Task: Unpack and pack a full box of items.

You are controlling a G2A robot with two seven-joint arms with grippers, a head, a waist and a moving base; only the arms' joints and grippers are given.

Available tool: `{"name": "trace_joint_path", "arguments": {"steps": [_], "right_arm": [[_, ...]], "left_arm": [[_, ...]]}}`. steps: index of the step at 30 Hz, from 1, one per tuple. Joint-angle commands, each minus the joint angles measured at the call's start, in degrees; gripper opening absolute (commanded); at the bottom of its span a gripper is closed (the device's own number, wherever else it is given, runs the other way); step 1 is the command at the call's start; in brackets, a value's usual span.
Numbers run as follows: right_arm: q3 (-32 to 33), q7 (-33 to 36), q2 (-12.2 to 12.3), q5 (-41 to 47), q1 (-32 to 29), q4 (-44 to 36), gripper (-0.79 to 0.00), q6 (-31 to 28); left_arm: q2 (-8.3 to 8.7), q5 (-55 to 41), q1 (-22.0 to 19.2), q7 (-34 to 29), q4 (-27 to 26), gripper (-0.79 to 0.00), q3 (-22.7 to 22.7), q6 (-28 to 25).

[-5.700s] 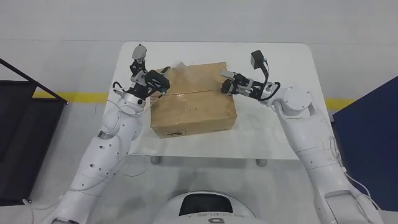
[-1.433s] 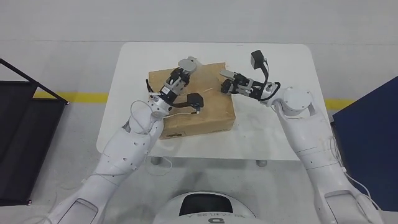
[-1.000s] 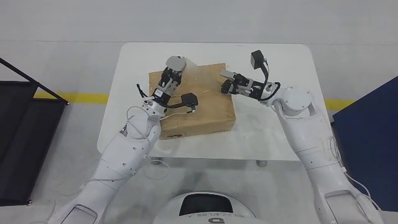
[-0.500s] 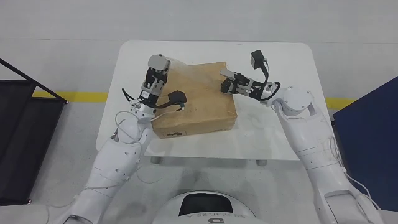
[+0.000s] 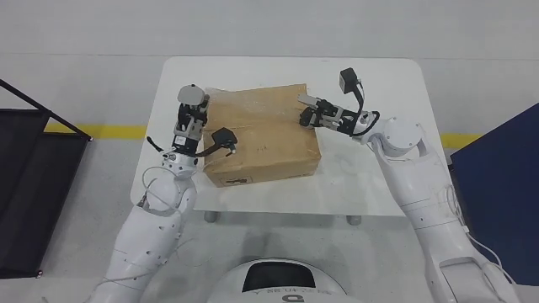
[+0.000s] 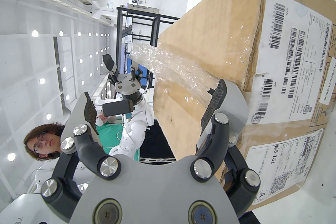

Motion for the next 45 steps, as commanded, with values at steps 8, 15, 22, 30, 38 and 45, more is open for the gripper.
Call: {"name": "trace_joint_path", "arguments": {"steps": [8, 15, 22, 30, 38, 45], "right_arm": [[0.0, 0.0, 0.0, 0.0, 0.0, 0.0, 0.000, 0.0], [0.0, 0.0, 0.0, 0.0, 0.0, 0.0, 0.000, 0.0], [0.0, 0.0, 0.0, 0.0, 0.0, 0.0, 0.000, 0.0], [0.0, 0.0, 0.0, 0.0, 0.0, 0.0, 0.000, 0.0], [0.0, 0.0, 0.0, 0.0, 0.0, 0.0, 0.000, 0.0], [0.0, 0.0, 0.0, 0.0, 0.0, 0.0, 0.000, 0.0]], "left_arm": [[0.30, -0.9, 4.2, 0.0, -3.4, -0.172, -3.1, -1.5], [0.35, -6.2, 6.7, -0.1, -4.1, -0.034, -5.9, -2.1], [0.48, -23.6, 6.3, 5.8, -2.9, 0.000, -10.3, -8.3], [1.67, -43.5, 4.9, 10.4, -1.2, 0.000, -17.3, -34.9], [2.40, -38.8, -0.8, 10.2, 2.9, 0.000, -17.1, -38.8], [1.86, -24.2, -4.5, 8.8, 7.0, -0.055, -9.8, -27.2]]}}
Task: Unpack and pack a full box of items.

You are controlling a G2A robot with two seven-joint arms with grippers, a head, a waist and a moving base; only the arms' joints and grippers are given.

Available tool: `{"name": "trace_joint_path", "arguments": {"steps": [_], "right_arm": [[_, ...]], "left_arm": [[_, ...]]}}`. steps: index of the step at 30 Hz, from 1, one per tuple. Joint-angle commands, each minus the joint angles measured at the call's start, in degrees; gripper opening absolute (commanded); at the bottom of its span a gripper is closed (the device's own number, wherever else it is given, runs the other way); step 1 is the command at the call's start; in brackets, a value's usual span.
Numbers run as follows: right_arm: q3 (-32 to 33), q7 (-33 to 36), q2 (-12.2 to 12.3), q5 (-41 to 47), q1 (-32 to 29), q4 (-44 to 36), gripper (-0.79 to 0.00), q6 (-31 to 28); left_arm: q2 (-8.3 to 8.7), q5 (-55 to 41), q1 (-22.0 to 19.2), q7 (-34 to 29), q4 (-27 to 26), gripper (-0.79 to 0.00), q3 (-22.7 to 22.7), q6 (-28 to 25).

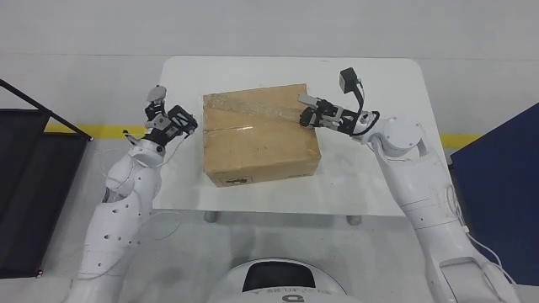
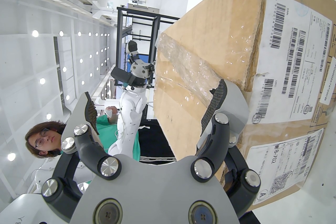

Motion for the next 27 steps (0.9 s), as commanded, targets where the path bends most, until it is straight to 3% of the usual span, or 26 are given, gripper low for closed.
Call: {"name": "trace_joint_path", "arguments": {"steps": [1, 7, 9, 15, 17, 19, 27], "right_arm": [[0.0, 0.0, 0.0, 0.0, 0.0, 0.0, 0.000, 0.0], [0.0, 0.0, 0.0, 0.0, 0.0, 0.0, 0.000, 0.0], [0.0, 0.0, 0.0, 0.0, 0.0, 0.0, 0.000, 0.0], [0.0, 0.0, 0.0, 0.0, 0.0, 0.0, 0.000, 0.0], [0.0, 0.0, 0.0, 0.0, 0.0, 0.0, 0.000, 0.0], [0.0, 0.0, 0.0, 0.0, 0.0, 0.0, 0.000, 0.0], [0.0, 0.0, 0.0, 0.0, 0.0, 0.0, 0.000, 0.0]], "left_arm": [[-0.17, 3.2, -1.3, -0.7, 1.6, -0.111, 1.8, 1.9], [-0.89, 7.2, -6.0, -3.8, 5.7, -0.200, 6.4, 1.9], [-1.02, 8.3, -6.9, -4.0, 6.4, -0.372, 7.4, 1.9], [-1.28, 9.9, -8.2, -4.7, 7.6, -0.449, 8.9, 2.4], [-1.32, 10.2, -8.2, -4.7, 7.5, -0.545, 9.1, 2.8], [-1.29, 10.8, -7.9, -4.6, 7.2, -0.785, 9.1, 3.8], [-0.93, 13.0, -4.5, -4.8, 2.9, -0.785, 7.5, 8.4]]}}
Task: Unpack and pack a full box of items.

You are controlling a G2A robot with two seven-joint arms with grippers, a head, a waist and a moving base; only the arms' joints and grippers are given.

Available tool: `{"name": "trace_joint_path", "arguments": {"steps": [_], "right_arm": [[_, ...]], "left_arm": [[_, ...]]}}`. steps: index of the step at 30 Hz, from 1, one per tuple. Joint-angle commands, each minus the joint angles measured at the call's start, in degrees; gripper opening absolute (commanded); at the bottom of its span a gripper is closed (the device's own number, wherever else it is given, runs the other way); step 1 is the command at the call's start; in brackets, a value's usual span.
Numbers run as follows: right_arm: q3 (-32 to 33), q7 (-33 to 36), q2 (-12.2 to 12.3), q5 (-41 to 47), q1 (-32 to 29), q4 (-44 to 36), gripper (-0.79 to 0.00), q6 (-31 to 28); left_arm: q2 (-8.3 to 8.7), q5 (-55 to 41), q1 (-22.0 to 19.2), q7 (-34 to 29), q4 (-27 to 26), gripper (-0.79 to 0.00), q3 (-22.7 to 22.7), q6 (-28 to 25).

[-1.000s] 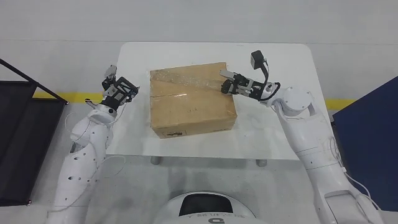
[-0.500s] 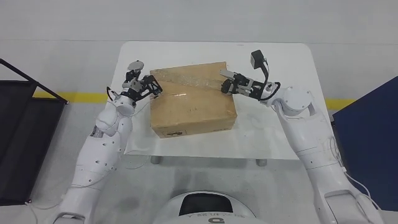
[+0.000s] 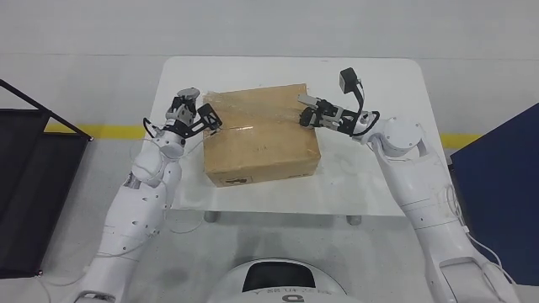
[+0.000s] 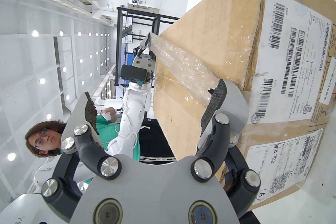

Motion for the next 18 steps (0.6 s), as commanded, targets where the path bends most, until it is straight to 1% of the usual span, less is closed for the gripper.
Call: {"name": "trace_joint_path", "arguments": {"steps": [1, 7, 13, 15, 18], "right_arm": [[0.0, 0.0, 0.0, 0.0, 0.0, 0.0, 0.000, 0.0], [0.0, 0.0, 0.0, 0.0, 0.0, 0.0, 0.000, 0.0], [0.0, -0.4, 0.0, 0.0, -0.1, -0.1, 0.000, -0.1], [-0.2, -1.0, 0.0, 0.4, -0.9, -1.8, 0.000, -1.4], [1.6, -1.8, 0.2, 2.7, -2.4, -4.3, 0.000, -4.1]], "left_arm": [[0.11, 0.5, 1.3, -0.4, -1.6, -0.785, -0.5, 0.4], [0.30, 2.4, 5.2, -3.1, -5.9, -0.785, -1.6, 1.4], [0.29, 3.9, 7.7, -4.6, -7.8, -0.785, -1.6, 1.5], [0.25, 4.2, 8.1, -4.9, -8.2, -0.785, -1.4, 1.4], [0.17, 4.7, 8.5, -5.4, -8.7, -0.785, -1.1, 1.3]]}}
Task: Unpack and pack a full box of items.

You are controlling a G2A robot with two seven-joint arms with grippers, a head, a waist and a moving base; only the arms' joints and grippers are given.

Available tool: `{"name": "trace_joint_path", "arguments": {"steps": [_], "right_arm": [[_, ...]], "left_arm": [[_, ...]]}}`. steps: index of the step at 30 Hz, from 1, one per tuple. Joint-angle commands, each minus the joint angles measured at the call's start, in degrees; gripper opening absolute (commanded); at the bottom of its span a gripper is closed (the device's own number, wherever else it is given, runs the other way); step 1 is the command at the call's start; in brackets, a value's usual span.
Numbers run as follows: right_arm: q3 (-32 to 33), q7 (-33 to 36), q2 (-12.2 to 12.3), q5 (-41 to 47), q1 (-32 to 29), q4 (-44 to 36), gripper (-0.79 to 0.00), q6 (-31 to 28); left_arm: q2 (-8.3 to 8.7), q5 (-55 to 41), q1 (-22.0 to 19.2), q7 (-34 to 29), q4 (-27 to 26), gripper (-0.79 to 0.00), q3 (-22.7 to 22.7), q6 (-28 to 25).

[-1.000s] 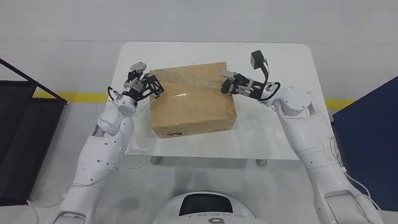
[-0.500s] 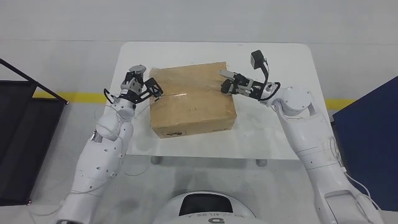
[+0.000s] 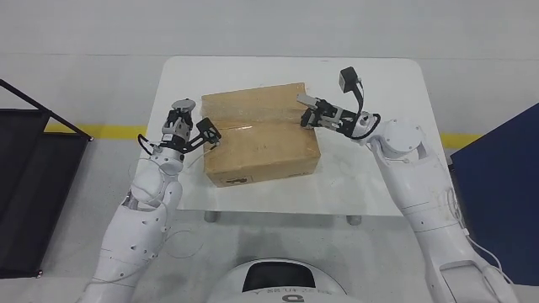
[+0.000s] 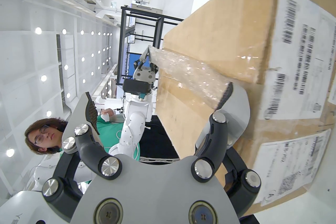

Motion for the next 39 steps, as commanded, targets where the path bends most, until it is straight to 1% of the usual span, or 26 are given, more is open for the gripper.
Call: {"name": "trace_joint_path", "arguments": {"steps": [1, 6, 11, 19, 26, 32, 39], "right_arm": [[1.3, -0.4, 0.2, 1.6, -1.2, -1.6, 0.000, -1.8], [4.7, -2.1, 0.7, 4.2, -5.1, -5.7, 0.000, -5.6], [5.5, -2.4, 1.1, 3.1, -6.8, -7.6, 0.000, -4.5], [4.0, -2.5, 1.3, 2.3, -5.9, -7.1, 0.000, -2.9], [3.1, -2.3, 1.4, 2.4, -5.1, -6.4, 0.000, -2.8], [2.5, -2.3, 1.5, 2.4, -4.5, -6.3, 0.000, -2.7], [1.7, -2.2, 1.5, 2.5, -3.9, -6.1, 0.000, -2.3]], "left_arm": [[-0.05, 0.1, 0.2, -0.3, -0.3, -0.785, 0.2, -0.3], [-0.08, 2.0, 1.5, -1.4, -1.5, -0.785, 0.4, -0.2], [-0.14, 4.4, 2.5, -2.8, -2.1, -0.785, 0.5, 0.9], [-0.33, 5.1, 3.7, -3.5, -2.5, -0.785, 0.7, 2.1], [-0.44, 5.9, 4.8, -4.2, -2.8, -0.785, 0.4, 3.1], [-0.45, 6.9, 6.6, -5.2, -4.0, -0.785, -0.4, 4.3], [-0.52, 7.1, 7.6, -5.3, -4.5, -0.785, -1.0, 4.4]]}}
